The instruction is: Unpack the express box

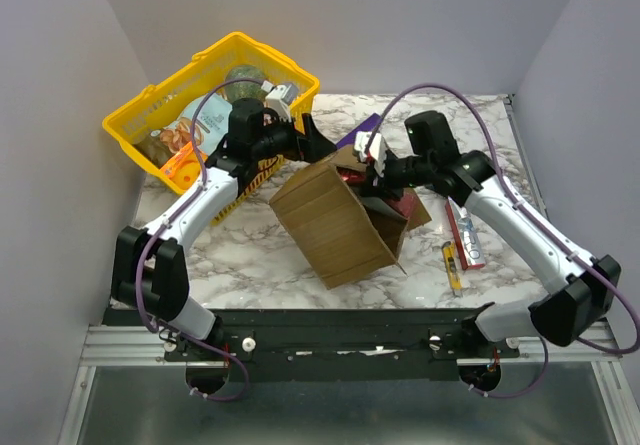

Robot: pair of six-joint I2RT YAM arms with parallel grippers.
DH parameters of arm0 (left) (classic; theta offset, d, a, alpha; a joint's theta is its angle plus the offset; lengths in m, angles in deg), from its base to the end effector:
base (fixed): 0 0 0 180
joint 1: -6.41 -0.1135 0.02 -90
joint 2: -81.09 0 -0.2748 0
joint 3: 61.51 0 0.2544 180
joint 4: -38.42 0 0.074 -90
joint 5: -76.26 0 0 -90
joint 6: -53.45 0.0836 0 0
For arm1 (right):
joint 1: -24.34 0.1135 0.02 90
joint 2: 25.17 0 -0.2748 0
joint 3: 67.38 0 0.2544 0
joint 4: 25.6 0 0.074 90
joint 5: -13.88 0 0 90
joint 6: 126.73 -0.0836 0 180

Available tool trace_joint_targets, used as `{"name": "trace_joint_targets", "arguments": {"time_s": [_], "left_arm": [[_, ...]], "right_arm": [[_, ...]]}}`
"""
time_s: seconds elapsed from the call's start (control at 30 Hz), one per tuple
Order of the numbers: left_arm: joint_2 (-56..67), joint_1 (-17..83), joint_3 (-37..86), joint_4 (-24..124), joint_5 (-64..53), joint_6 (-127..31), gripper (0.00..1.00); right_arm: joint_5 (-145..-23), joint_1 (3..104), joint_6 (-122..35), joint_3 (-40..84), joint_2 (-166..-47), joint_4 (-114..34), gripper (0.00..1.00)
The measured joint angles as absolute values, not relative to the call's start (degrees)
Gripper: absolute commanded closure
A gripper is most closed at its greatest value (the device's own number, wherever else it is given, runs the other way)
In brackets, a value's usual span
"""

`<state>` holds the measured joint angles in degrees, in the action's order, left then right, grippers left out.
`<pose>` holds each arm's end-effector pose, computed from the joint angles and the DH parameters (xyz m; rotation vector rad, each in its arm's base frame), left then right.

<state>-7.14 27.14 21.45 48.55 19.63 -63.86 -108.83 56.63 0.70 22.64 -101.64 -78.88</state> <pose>0.3611 -0.1858 0.3266 0.3232 1.9166 -1.1064 0.2413 0.2060 0.3480 -1.4915 1.6163 0.5929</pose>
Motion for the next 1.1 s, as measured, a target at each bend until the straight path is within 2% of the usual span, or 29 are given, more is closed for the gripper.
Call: {"name": "trace_joint_targets", "arguments": {"time_s": [0.27,0.5,0.67,0.87,1.1], "left_arm": [[-2.15,24.96,21.12,50.78,14.73,-58.06,0.01],[10.70,22.60,16.70,52.79,15.61,-50.52,0.01],[17.93,23.56,10.17,52.29,21.99,-45.06,0.03],[11.14,25.77,8.77,51.94,23.74,-45.58,0.01],[2.96,26.20,10.13,47.51,21.33,-50.63,0.01]], "right_arm": [[-100.02,56.63,-0.59,37.62,-115.17,-84.17,1.00],[-95.49,56.65,-3.34,53.72,-122.01,-92.20,1.00],[-93.02,56.63,-4.85,54.38,-122.62,-96.44,1.00],[-93.64,56.63,-4.94,55.52,-123.93,-102.91,1.00],[-98.14,56.61,4.72,60.28,-125.81,-112.06,1.00]]}}
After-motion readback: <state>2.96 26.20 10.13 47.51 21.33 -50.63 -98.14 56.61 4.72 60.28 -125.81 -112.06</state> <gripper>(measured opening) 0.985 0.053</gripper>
